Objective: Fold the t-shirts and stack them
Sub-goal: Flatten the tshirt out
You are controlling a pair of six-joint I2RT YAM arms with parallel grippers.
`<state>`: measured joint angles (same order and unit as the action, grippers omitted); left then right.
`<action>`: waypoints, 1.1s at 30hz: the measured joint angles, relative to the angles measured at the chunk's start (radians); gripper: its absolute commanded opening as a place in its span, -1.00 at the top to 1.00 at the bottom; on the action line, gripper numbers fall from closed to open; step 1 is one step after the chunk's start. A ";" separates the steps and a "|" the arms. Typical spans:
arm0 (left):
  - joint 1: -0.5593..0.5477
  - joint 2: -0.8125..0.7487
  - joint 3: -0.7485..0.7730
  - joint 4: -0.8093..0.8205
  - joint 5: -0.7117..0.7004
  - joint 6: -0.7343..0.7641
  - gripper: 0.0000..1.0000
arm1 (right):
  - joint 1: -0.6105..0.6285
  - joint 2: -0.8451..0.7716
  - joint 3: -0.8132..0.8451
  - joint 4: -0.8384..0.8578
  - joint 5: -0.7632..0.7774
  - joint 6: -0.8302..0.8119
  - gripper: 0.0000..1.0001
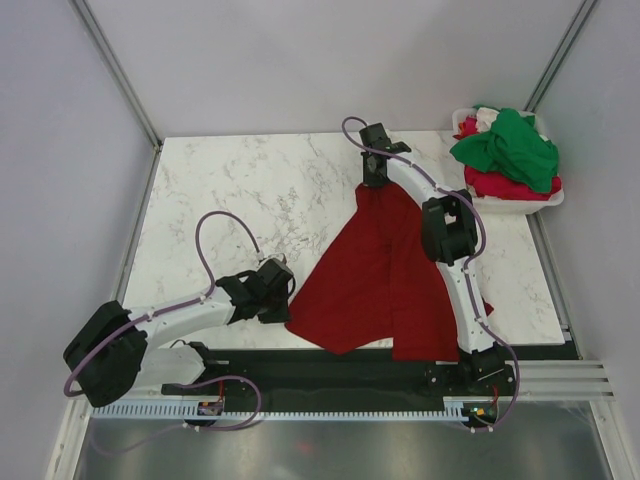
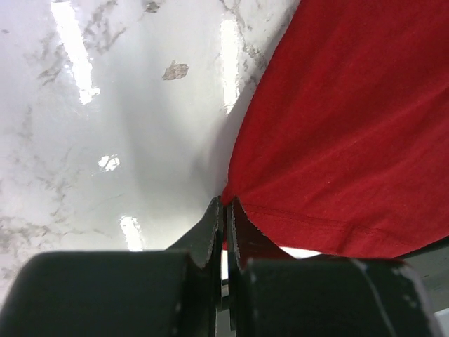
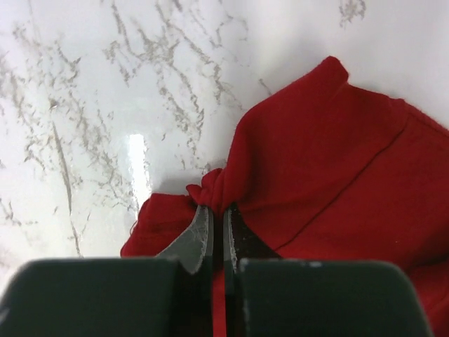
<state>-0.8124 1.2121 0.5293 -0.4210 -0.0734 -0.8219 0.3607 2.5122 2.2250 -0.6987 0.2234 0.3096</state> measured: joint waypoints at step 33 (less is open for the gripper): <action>0.121 -0.611 1.340 -0.468 -0.071 0.673 0.95 | -0.005 -1.903 -0.454 0.042 -0.320 0.040 1.00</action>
<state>-0.6914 0.6014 1.8694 -0.8886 -0.1448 -0.1490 0.3561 0.6094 1.7710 -0.6563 -0.0963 0.3492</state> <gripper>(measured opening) 0.035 0.030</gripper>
